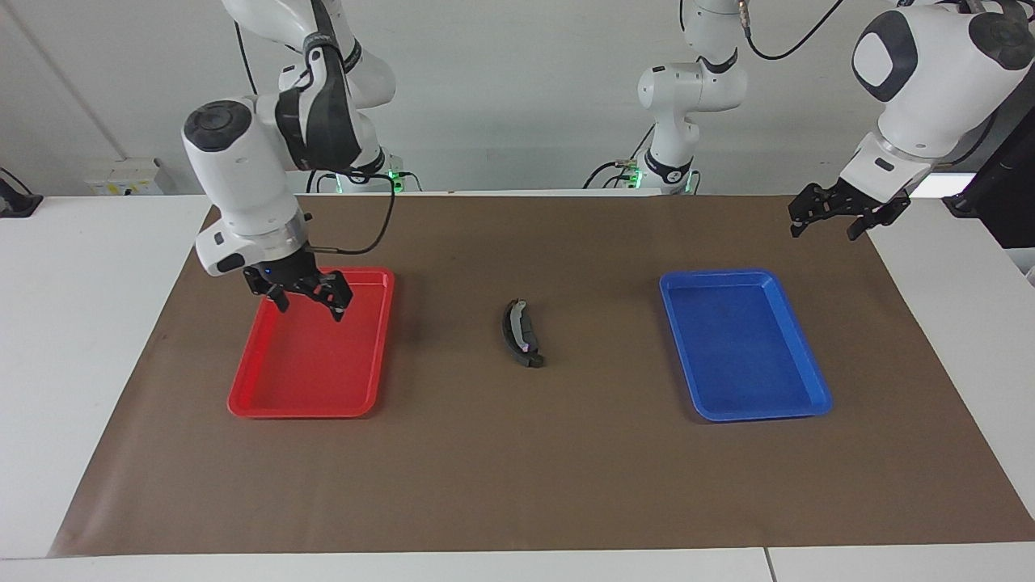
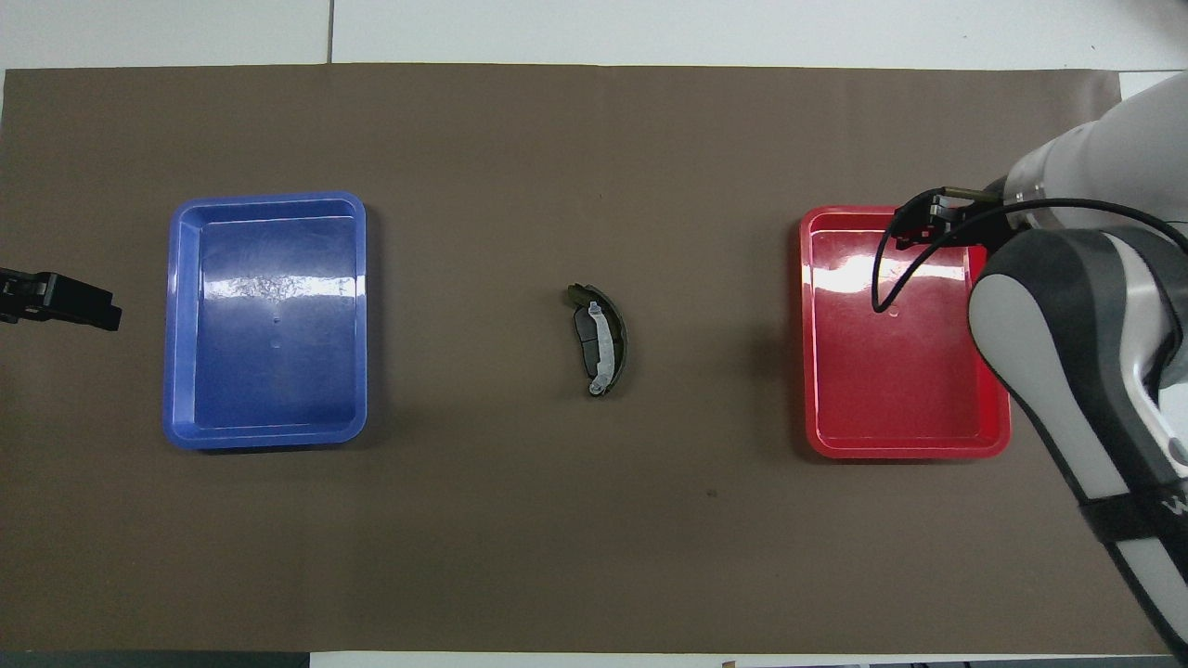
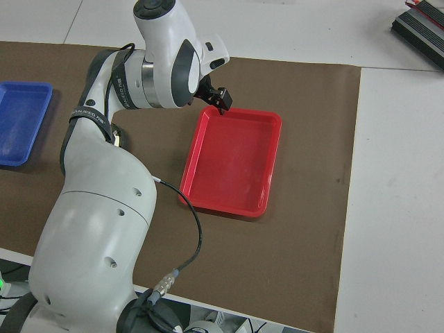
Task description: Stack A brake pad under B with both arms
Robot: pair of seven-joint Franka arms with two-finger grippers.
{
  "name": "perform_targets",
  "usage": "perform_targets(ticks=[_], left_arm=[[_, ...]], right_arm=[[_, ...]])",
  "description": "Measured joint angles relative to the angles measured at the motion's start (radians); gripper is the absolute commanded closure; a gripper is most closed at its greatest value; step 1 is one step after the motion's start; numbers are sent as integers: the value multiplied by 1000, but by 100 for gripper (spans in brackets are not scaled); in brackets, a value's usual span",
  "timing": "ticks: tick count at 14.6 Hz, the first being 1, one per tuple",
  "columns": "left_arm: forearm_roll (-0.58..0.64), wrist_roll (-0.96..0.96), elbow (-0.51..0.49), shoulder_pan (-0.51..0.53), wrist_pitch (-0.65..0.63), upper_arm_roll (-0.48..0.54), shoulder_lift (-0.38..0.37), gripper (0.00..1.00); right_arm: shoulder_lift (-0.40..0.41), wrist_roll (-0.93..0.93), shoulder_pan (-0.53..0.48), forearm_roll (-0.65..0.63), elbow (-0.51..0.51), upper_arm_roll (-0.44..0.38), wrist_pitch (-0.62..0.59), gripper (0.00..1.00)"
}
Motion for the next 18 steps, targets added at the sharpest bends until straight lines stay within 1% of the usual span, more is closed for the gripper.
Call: perform_targets(ticks=[2,4,7,9,12,18], left_arm=[[0,0,0,0,0,-1,0,1],[0,0,0,0,0,-1,0,1],[0,0,0,0,0,-1,0,1],[0,0,0,0,0,-2,0,1],[0,0,0,0,0,-2,0,1],[0,0,0,0,0,-2,0,1]], right_arm=[[-55,-66,-45,-1,1,0,-87,1],[-108,-122,-76,-1,1,0,-143,1],[-157,-151,-119,-3,33,15,-235,1],[-158,-157,-153,-3,85,40,-297,1],[-143,-157,-158,-3,142,56,-361,1],[-139,-157,-157,-3,144,72,-365,1]])
